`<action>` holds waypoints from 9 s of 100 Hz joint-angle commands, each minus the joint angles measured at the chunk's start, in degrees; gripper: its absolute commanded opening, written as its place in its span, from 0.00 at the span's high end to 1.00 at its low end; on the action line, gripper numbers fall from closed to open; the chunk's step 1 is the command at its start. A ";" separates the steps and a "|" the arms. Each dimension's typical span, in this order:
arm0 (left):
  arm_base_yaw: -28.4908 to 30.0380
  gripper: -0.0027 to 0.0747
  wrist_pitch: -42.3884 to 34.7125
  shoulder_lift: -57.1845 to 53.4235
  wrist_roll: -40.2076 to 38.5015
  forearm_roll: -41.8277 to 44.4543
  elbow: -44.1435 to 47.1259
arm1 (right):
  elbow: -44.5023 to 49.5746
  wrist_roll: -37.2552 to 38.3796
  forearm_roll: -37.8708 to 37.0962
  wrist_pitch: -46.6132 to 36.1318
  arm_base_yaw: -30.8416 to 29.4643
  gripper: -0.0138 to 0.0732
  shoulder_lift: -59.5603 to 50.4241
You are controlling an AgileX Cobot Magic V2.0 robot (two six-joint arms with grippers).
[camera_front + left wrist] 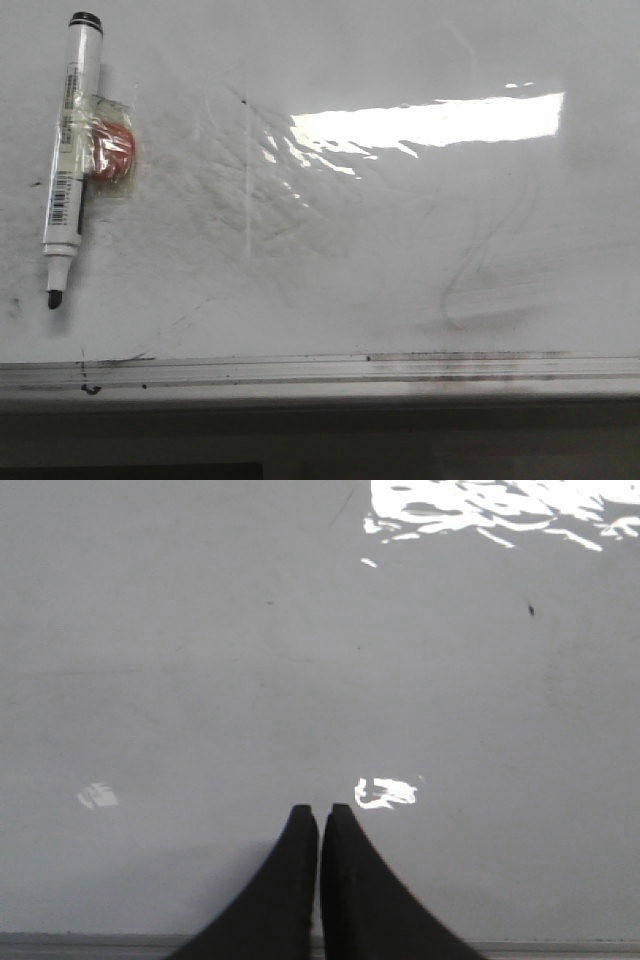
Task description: Write number 9 on whiteboard
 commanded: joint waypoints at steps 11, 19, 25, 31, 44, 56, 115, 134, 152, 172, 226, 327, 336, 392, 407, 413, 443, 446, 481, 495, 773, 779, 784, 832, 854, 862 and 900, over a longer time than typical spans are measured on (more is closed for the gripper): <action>0.07 0.99 -2.60 -1.54 -0.60 -0.51 2.32 | 0.63 -0.60 -0.33 -0.99 -0.39 0.92 -1.32; 0.07 0.99 -2.60 -1.54 -0.60 -0.51 2.32 | 0.63 -0.60 -0.33 -0.99 -0.39 0.92 -1.32; 0.07 0.99 -2.60 -1.54 -0.60 -0.51 2.32 | 0.63 -0.60 -0.33 -0.99 -0.39 0.92 -1.32; 0.07 0.99 -2.60 -1.54 -0.60 -0.40 2.32 | 0.63 -0.60 -0.33 -0.99 -0.39 0.92 -1.32; 0.07 0.99 -2.60 -1.54 -0.60 -0.43 2.32 | 0.63 -0.60 -0.33 -0.99 -0.17 0.92 -1.32; 0.07 0.99 -2.98 -1.54 -0.60 -0.43 2.32 | 0.63 -0.60 -0.33 -0.99 -0.17 0.92 -1.32; 0.07 0.99 -8.02 -1.54 -0.60 -0.28 2.32 | 0.63 -0.60 -0.33 -4.00 -0.17 0.92 -1.32; 0.07 0.99 -8.66 -1.54 -0.60 -0.28 2.32 | 0.63 -0.49 -0.33 -6.47 -0.17 0.92 -1.32; 0.07 0.99 -11.02 -1.54 -0.60 -0.28 2.32 | 0.63 -0.49 -0.21 -10.51 -0.17 0.92 -1.32; 0.07 0.99 -18.91 -1.54 -0.60 -10.14 2.08 | 0.53 -0.49 0.78 -22.89 -0.17 0.92 -1.32; 0.07 0.99 -7.18 6.00 -0.60 -0.54 -13.72 | -16.30 1.09 11.04 3.26 0.09 0.91 12.64; -32.75 0.48 -25.28 28.04 4.15 -13.12 -13.31 | -15.76 1.09 11.04 2.10 0.91 0.91 13.63; -39.04 0.48 -29.79 31.82 4.15 -13.37 -13.31 | -15.76 1.09 11.04 2.10 0.91 0.91 13.63; -52.38 0.49 -45.90 54.26 4.15 -17.94 -13.31 | -15.76 1.09 11.04 2.45 0.91 0.91 13.63; -52.38 0.60 -46.75 57.09 4.15 -24.30 -13.31 | -15.76 1.09 11.04 2.45 1.88 0.91 13.63; -52.38 0.71 -46.75 57.61 4.15 -25.15 -13.31 | -15.76 1.09 11.04 2.45 3.51 0.91 13.63; -52.38 0.99 -46.75 58.91 4.19 -22.38 -13.31 | -17.85 -0.42 11.04 5.72 15.39 0.91 18.14; -52.38 0.99 -46.86 58.91 4.19 -21.01 -13.31 | -18.57 -0.90 11.04 5.91 16.97 0.91 19.24; -52.38 0.99 -46.82 57.96 4.19 9.74 -17.33 | -34.81 -18.17 18.47 8.51 41.05 0.55 38.13; -52.38 0.99 -49.95 57.96 4.19 22.17 -17.42 | -41.20 -18.25 18.21 6.32 50.24 0.43 45.43; -46.37 0.59 -38.97 30.47 2.72 7.16 -17.22 | -69.56 -10.05 14.58 14.89 39.80 0.90 66.72; -46.37 0.59 -38.97 30.47 2.72 7.16 -17.22 | -70.00 -10.05 14.58 15.15 39.80 0.90 66.72; -46.37 0.59 -38.97 30.47 2.72 7.16 -17.22 | -70.00 -9.81 14.58 16.97 39.80 0.90 66.72; -47.37 0.59 -37.20 34.23 2.49 13.20 -17.22 | -63.98 -8.33 17.94 23.98 44.06 0.90 67.12; -51.93 0.58 -39.60 45.14 2.49 15.31 -17.22 | -65.55 -7.18 18.32 23.35 51.02 0.90 67.24; -53.02 0.58 -42.88 48.61 2.49 14.94 -17.22 | -65.55 -6.09 18.41 22.78 53.54 0.90 67.24; -53.30 0.59 -50.08 55.25 2.49 14.94 -17.32 | -65.55 -4.45 18.56 22.64 56.27 0.90 67.33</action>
